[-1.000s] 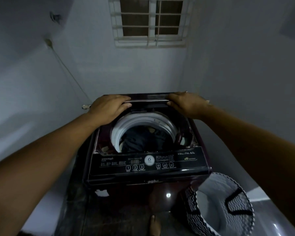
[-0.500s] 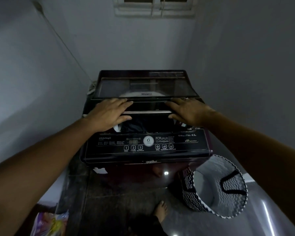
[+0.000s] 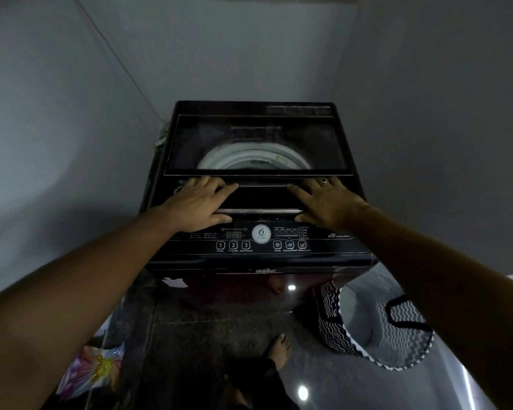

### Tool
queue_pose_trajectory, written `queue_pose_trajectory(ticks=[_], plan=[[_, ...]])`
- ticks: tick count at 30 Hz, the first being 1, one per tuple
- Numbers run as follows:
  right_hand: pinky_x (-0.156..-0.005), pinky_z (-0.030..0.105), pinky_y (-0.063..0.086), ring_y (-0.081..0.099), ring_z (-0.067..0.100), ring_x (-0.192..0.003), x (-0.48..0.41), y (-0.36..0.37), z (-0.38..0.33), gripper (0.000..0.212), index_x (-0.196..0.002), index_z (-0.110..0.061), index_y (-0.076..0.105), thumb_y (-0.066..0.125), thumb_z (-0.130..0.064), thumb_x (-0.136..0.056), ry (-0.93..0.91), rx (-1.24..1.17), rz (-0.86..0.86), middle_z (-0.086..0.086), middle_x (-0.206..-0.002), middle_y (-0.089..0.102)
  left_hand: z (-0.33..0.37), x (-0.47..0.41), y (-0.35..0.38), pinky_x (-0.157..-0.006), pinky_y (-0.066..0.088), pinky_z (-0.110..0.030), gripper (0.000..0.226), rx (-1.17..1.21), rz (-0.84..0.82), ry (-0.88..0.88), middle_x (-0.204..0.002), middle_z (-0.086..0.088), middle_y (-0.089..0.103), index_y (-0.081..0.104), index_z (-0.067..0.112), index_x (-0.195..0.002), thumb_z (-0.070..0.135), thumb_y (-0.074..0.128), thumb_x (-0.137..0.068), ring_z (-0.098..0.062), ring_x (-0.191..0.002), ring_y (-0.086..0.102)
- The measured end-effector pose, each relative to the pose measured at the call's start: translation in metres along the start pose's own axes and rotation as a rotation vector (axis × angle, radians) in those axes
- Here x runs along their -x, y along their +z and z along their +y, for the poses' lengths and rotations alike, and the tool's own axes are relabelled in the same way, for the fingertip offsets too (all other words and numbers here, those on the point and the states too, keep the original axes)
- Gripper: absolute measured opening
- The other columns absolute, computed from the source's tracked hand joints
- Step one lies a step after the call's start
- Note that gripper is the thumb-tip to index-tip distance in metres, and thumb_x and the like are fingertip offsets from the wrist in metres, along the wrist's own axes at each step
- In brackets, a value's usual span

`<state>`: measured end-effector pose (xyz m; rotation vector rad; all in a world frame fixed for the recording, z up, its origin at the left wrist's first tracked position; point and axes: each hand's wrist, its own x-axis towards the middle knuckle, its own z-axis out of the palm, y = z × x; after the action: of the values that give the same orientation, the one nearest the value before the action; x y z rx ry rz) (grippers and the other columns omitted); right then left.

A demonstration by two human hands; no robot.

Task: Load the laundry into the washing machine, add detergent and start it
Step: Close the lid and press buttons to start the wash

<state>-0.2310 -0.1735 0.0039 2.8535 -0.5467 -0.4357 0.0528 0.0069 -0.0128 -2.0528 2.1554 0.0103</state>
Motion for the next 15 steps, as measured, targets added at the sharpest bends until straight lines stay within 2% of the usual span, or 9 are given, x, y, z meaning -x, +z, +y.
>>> queue_pose_trajectory(ticks=[5,8,11,15], plan=[[-0.109,0.052,0.036,0.044,0.036,-0.136,-0.001,0.001,-0.001,0.076,-0.159,-0.024,0.014,0.037,-0.062,-0.098,0.022,-0.08,-0.028,0.016,-0.152,0.039,0.001,-0.001,0.004,-0.108,0.034,-0.044,0.074,0.011,-0.02,-0.008,-0.15,-0.005,0.035,0.016,0.027,-0.156,0.063,0.037,-0.095,-0.024,-0.134,0.036],[-0.111,0.054,0.035,0.041,0.036,-0.139,0.0,0.007,-0.004,0.076,-0.16,-0.025,0.01,0.035,-0.062,-0.098,0.051,-0.118,-0.03,0.016,-0.155,0.034,0.006,0.003,0.008,-0.109,0.033,-0.044,0.068,0.045,0.018,-0.032,-0.151,-0.005,0.034,0.017,0.027,-0.157,0.058,0.034,-0.099,-0.024,-0.136,0.035],[-0.114,0.059,0.031,0.029,0.038,-0.147,0.005,0.015,-0.013,0.074,-0.16,-0.028,0.005,0.031,-0.061,-0.099,0.12,-0.181,-0.028,0.015,-0.163,0.021,0.009,0.008,0.015,-0.114,0.029,-0.046,0.061,0.1,0.045,-0.058,-0.157,-0.005,0.03,0.017,0.027,-0.157,0.05,0.032,-0.102,-0.024,-0.142,0.03],[-0.119,0.057,0.019,0.014,0.037,-0.153,0.009,0.014,-0.025,0.068,-0.16,-0.029,0.007,0.028,-0.056,-0.103,0.201,-0.29,0.003,0.014,-0.167,0.012,0.007,0.013,0.021,-0.119,0.024,-0.049,0.056,0.157,0.038,-0.081,-0.163,-0.005,0.021,0.018,0.03,-0.157,0.043,0.031,-0.104,-0.026,-0.149,0.022]])
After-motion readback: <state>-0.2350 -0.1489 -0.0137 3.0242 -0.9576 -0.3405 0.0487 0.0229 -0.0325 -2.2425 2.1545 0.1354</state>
